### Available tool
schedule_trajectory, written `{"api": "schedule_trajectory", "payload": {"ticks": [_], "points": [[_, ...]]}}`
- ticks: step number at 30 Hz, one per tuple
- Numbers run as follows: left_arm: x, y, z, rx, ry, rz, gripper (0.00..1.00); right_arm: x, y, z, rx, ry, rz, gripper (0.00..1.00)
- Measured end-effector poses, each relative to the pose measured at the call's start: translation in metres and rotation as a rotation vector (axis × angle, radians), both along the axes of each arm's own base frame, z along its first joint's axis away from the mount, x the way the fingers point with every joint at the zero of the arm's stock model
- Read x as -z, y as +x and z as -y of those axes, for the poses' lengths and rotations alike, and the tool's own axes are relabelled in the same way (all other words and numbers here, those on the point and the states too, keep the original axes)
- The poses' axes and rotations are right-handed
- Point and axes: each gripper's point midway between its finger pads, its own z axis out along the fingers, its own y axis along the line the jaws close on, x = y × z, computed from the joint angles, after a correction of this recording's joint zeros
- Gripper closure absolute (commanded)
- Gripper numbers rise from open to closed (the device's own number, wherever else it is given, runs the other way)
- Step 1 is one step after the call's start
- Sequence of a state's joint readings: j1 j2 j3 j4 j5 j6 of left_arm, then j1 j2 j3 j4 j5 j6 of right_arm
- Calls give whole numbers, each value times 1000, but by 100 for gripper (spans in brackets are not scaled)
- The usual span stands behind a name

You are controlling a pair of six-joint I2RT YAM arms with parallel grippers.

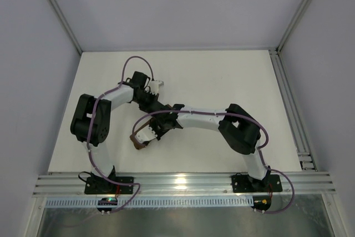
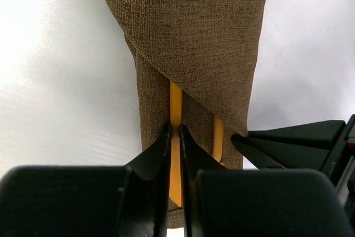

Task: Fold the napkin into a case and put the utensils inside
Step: Stuff the knife into the folded napkin, then reset both arms

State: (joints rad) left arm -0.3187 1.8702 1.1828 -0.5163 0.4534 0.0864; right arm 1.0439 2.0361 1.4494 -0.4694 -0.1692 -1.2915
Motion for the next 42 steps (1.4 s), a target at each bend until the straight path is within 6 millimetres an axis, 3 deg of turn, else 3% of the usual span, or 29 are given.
{"api": "schedule_trajectory", "payload": {"ticks": [9, 15, 24, 28, 33, 36, 37, 39, 40, 42], "points": [[-2, 0, 0, 0, -3, 7, 100, 3, -1, -4, -6, 14, -12, 83], [-4, -1, 0, 5, -4, 12, 100, 1, 3, -6, 2, 19, 9, 58], [-13, 1, -1, 26, -6, 51, 99, -4, 15, -2, 34, 11, 81, 53], [-15, 2, -1, 37, -4, 64, 96, -14, 18, 9, 50, -2, 127, 47], [-18, 2, -2, 48, 0, 81, 91, -48, 24, 25, 77, 16, 208, 42], [-18, 3, -4, 58, 8, 87, 79, -68, 31, 31, 104, 37, 251, 41], [-19, 3, -4, 58, 12, 89, 67, -73, 35, 34, 119, 43, 262, 40], [-21, 4, -5, 60, 16, 98, 50, -78, 43, 45, 189, 58, 252, 6], [-24, 4, -6, 63, 16, 106, 47, -82, 50, 51, 235, 73, 240, 1], [-32, 4, -5, 63, 9, 120, 43, -90, 67, 68, 334, 107, 219, 1]]}}
